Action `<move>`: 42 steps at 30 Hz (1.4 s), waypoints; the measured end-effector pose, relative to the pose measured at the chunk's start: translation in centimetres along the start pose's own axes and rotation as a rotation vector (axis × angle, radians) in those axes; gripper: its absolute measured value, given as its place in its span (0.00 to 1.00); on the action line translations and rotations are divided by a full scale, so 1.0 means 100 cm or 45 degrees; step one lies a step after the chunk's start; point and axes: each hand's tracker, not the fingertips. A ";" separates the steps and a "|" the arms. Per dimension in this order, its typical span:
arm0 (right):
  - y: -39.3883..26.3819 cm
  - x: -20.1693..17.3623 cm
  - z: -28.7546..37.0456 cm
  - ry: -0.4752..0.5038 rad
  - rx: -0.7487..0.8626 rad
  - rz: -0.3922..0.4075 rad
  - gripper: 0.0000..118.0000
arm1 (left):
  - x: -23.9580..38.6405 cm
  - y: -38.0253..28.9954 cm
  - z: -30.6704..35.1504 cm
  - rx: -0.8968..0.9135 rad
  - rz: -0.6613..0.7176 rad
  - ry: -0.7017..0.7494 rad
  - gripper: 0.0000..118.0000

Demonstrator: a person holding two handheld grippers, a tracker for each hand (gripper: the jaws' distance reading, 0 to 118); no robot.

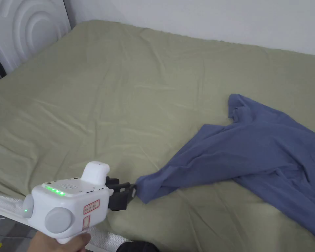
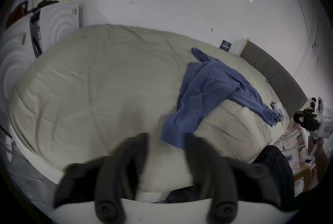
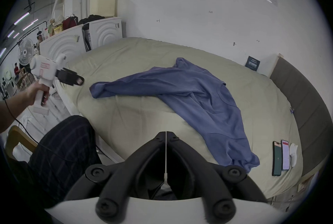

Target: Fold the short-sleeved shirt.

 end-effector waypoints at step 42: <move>0.257 0.226 -0.442 -0.109 -0.563 0.009 1.00 | 0.054 0.034 -0.005 0.044 0.072 -0.036 0.00</move>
